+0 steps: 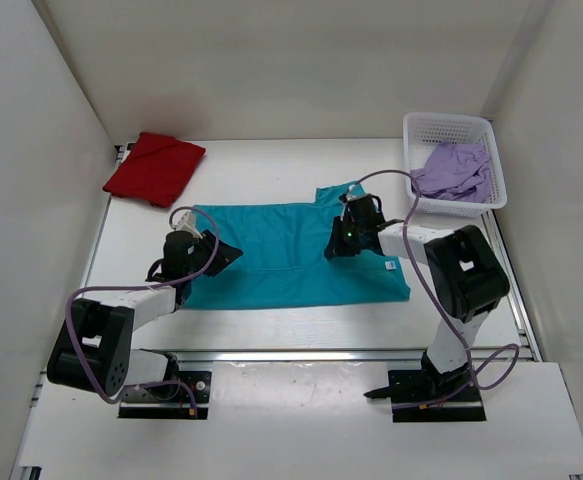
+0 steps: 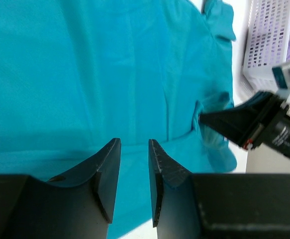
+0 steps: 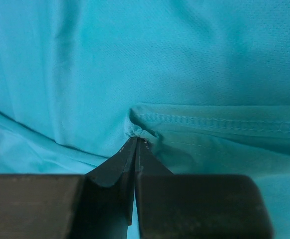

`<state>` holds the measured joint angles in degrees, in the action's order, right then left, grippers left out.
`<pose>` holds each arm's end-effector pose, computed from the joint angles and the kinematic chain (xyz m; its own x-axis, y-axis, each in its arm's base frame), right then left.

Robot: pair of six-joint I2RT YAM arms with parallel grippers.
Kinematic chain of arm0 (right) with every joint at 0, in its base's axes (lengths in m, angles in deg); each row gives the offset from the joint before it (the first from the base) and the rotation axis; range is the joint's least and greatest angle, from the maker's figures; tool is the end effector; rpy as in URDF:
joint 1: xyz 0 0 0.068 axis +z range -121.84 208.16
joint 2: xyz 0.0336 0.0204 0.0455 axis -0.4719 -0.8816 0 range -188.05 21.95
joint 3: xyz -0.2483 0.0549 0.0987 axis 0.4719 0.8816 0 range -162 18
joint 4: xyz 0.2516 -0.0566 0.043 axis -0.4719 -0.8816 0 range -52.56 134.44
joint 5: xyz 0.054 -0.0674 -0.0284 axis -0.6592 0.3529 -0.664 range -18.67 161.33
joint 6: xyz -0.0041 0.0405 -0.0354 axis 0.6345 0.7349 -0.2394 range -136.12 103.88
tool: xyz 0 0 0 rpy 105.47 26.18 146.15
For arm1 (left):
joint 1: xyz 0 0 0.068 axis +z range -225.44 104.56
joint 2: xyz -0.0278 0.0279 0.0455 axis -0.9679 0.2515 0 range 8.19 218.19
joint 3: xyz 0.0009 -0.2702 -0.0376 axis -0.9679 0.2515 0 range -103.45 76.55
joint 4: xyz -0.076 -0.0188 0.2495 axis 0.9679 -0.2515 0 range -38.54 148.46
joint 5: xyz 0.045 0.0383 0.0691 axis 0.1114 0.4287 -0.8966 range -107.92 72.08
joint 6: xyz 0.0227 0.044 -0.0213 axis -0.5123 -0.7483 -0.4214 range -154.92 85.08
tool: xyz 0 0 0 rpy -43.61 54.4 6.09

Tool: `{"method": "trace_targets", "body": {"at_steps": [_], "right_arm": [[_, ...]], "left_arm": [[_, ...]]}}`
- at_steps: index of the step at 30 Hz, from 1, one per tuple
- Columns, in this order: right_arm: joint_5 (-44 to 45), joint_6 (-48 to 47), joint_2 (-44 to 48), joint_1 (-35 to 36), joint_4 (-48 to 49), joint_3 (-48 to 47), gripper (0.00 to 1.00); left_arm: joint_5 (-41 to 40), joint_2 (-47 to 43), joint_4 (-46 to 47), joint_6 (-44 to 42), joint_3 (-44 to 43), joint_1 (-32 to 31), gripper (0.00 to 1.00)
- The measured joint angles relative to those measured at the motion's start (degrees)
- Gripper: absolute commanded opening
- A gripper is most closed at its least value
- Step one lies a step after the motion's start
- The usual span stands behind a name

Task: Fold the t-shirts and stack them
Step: Fold the flattened tshirt in 1/3 of the way, then grap the side of the flattened tshirt furthest away from the robot with both arms

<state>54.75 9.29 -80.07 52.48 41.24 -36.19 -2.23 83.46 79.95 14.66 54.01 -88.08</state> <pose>0.3165 0.1542 0.1464 -0.8795 0.0539 -0.4728 -0.2001 0.8596 0.4702 0.2337 -0.0622 0.1541 -0.6602 -0.6031 -0.4477 -0.1023 0.6627 -0.7419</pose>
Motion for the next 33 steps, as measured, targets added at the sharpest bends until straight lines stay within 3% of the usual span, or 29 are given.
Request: {"method": "trace_targets", "body": {"at_steps": [9, 14, 17, 27, 33], "right_arm": [[2.6, -1.7, -4.3, 3.4, -2.0, -9.2, 0.01], [2.1, -1.9, -5.2, 2.7, -3.6, -9.4, 0.16], [0.6, -1.7, -4.7, 0.6, -3.7, -10.0, 0.23], [-5.5, 0.5, -5.8, -9.0, 1.2, -24.6, 0.20], [-7.1, 0.5, -9.7, -11.0, 0.7, -26.6, 0.20]], "left_arm": [[-0.1, -0.2, 0.0, 0.3, 0.0, 0.9, 0.42], [-2.1, 1.7, -1.8, -0.2, -3.6, 2.8, 0.46], [-3.7, 6.2, -3.4, -0.9, -10.4, 5.2, 0.49], [-8.1, 34.3, -17.4, -7.0, -47.2, 15.1, 0.56], [-12.8, 41.8, -28.9, -13.6, -53.2, 16.9, 0.60]]}}
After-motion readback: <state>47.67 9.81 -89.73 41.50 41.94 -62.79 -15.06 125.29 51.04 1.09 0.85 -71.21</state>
